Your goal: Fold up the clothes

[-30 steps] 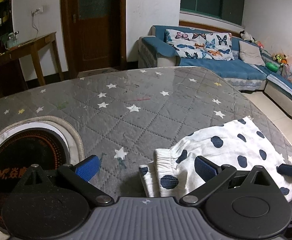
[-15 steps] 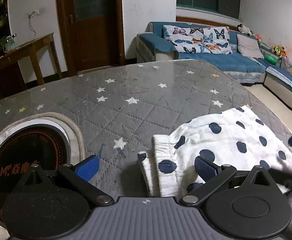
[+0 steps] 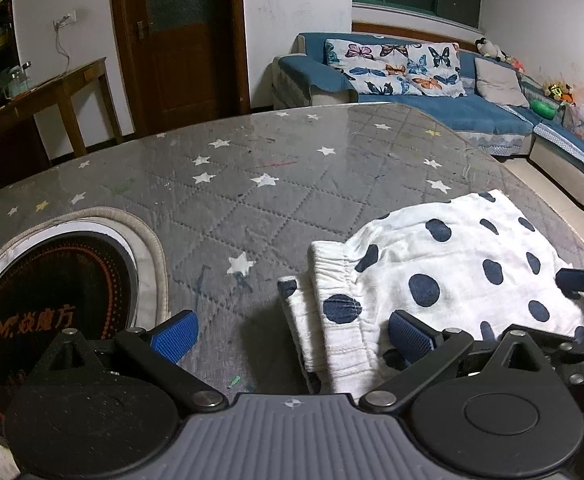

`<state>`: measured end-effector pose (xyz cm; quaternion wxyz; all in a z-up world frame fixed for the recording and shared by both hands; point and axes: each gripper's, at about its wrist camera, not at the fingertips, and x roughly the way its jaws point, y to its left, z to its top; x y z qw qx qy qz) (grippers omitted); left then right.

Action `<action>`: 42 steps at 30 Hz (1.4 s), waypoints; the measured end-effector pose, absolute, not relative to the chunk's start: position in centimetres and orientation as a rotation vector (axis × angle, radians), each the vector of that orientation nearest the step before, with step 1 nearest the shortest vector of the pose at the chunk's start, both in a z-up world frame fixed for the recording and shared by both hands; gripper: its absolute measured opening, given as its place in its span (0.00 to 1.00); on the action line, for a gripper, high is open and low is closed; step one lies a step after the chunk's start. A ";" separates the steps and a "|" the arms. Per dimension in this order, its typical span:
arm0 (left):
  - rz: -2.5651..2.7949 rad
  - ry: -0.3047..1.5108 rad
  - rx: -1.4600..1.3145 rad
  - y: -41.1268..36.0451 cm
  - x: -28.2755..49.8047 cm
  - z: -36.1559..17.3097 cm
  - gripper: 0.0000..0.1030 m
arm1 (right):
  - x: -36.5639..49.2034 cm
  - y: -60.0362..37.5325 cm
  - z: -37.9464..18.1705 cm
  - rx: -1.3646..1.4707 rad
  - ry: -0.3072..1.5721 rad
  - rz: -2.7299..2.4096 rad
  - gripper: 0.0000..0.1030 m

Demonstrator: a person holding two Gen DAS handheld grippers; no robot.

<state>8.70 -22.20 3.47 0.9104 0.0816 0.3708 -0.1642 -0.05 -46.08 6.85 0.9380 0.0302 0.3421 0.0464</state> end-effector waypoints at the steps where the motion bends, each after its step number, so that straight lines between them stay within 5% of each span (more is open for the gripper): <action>1: -0.338 0.764 0.168 -22.2 8.7 3.4 1.00 | -0.1 -46.1 7.2 0.059 0.692 0.096 1.00; 42: -0.329 0.755 0.117 -20.9 9.7 4.2 1.00 | 9.0 -47.4 9.0 0.123 0.706 0.078 0.89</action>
